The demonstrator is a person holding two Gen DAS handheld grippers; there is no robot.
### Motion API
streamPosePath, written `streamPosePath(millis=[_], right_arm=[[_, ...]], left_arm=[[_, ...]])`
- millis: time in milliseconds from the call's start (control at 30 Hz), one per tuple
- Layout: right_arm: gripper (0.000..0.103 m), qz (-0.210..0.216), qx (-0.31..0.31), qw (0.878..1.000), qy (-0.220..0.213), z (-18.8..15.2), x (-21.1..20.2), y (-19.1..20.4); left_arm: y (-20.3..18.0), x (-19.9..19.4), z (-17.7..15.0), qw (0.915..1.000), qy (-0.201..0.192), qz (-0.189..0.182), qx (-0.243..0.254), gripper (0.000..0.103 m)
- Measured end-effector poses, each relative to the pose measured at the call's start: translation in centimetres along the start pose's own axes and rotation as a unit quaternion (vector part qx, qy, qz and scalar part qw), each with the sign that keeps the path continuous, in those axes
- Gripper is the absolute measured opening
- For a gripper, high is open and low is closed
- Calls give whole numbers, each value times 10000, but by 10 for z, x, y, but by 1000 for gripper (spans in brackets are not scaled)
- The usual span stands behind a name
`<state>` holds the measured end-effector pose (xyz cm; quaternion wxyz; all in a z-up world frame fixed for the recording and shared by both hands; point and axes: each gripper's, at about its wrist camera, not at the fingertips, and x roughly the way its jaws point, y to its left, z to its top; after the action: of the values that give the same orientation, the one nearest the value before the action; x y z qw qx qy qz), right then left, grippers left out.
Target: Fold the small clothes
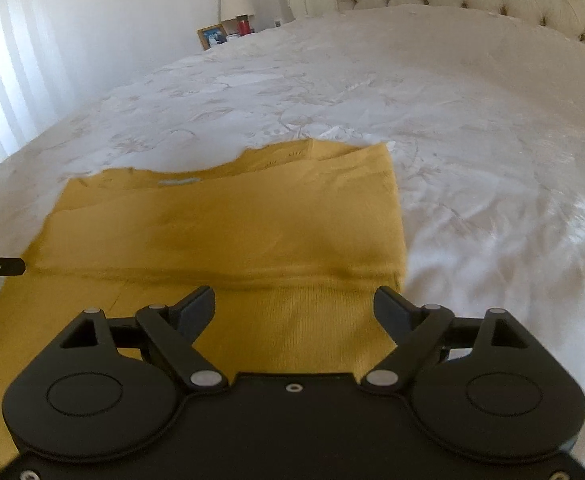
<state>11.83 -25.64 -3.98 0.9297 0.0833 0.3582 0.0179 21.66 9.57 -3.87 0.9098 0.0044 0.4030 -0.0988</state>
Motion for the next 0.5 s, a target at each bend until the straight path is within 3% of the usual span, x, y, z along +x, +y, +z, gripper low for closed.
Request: streamPosePath(millis=[300, 500], right_arm=[[88, 35, 232, 9996, 163, -54, -79, -2], [89, 40, 331, 9993, 191, -88, -126, 1]], left_arm=[[-10, -67, -71, 9983, 379, -412, 137, 79], [-12, -107, -113, 9975, 410, -559, -108, 80]])
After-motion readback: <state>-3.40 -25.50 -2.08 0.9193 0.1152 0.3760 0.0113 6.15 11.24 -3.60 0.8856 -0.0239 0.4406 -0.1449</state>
